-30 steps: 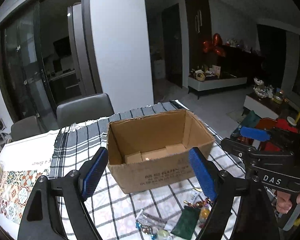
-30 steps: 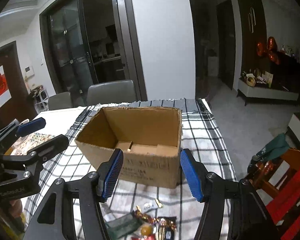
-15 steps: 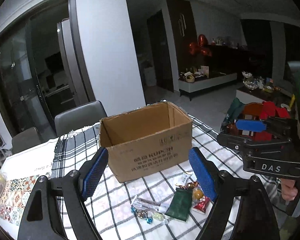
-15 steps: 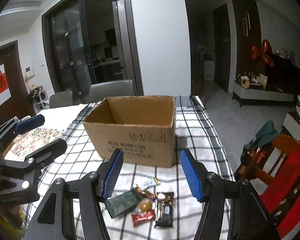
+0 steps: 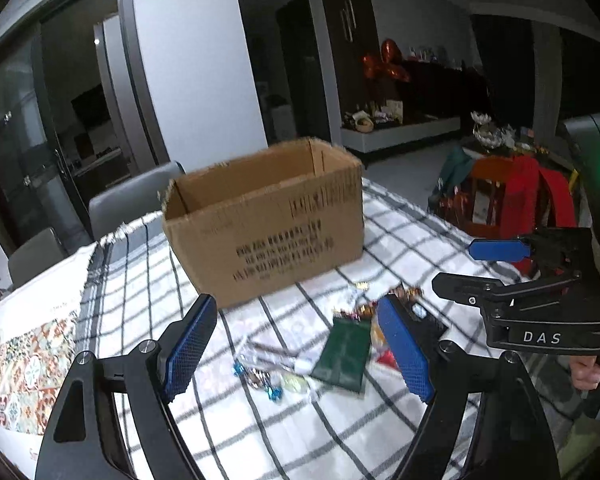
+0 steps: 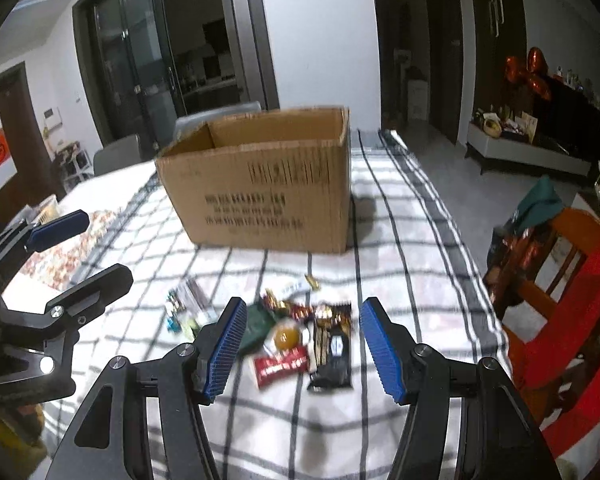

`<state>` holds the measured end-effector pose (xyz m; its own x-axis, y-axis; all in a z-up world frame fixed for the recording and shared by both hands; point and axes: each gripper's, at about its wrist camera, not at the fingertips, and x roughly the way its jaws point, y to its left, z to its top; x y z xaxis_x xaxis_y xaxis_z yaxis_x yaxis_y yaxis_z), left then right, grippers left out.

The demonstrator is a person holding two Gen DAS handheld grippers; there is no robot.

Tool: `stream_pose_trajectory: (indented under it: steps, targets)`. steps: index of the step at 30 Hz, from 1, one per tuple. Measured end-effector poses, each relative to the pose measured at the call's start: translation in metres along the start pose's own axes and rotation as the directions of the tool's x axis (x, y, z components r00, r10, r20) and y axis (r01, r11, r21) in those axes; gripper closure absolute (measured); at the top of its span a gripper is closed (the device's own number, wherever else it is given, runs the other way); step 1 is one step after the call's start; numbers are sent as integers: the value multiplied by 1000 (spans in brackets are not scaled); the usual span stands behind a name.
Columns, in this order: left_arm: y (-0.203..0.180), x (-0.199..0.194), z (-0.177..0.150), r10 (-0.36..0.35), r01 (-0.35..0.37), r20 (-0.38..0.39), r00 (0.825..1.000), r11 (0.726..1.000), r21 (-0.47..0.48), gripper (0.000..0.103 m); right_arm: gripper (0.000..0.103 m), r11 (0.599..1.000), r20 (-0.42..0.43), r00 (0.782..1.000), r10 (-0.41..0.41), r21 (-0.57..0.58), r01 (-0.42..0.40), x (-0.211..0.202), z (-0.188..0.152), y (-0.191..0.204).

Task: Organize snacks
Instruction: 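Move both tools back down toward the remaining snacks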

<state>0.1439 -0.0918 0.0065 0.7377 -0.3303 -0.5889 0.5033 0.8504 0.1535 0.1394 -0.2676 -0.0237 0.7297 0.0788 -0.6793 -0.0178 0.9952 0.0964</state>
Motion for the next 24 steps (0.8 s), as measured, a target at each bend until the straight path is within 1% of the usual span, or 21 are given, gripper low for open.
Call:
stream_pose_trajectory:
  steps: [2,7,9,13,16,19,23,24]
  targets:
    - [-3,6,-8,-10,10,-23,1000,1000,6,20,43,1000,-28,1000,3,-1,-3,6,-8,0]
    - [-6,21,-22,-33,34,-64,997,999,11,20,43,1000,-65,998,-7,10,7,18,-20,-4]
    - [-5,31,-26,-55,55,-89,994,998,5,20,43,1000,-80,997,-15,16,17,24,-22,-6]
    - [-5,50,-31,-95,95,-139,986,995,-10,21,43,999,-95,995,-23,21,25,36,-24,-9]
    - [-6,65,-35,-119,117,-176,977,993,-23,24,43,1000,-119,993,-20,16,22,48,-22,-12]
    - [-8,77,-36,-135,132,-206,969,991,-30,25,43,1000,-149,989,-15,17,18,59,-23,-15]
    - [-12,91,-37,-146,146,-236,961,989,-19,26,44,1000,-162,987,-9,19,13,67,-23,-18]
    - [-12,94,-38,-147,148,-244,959,989,-18,27,46,1000,-163,987,-5,18,8,68,-23,-17]
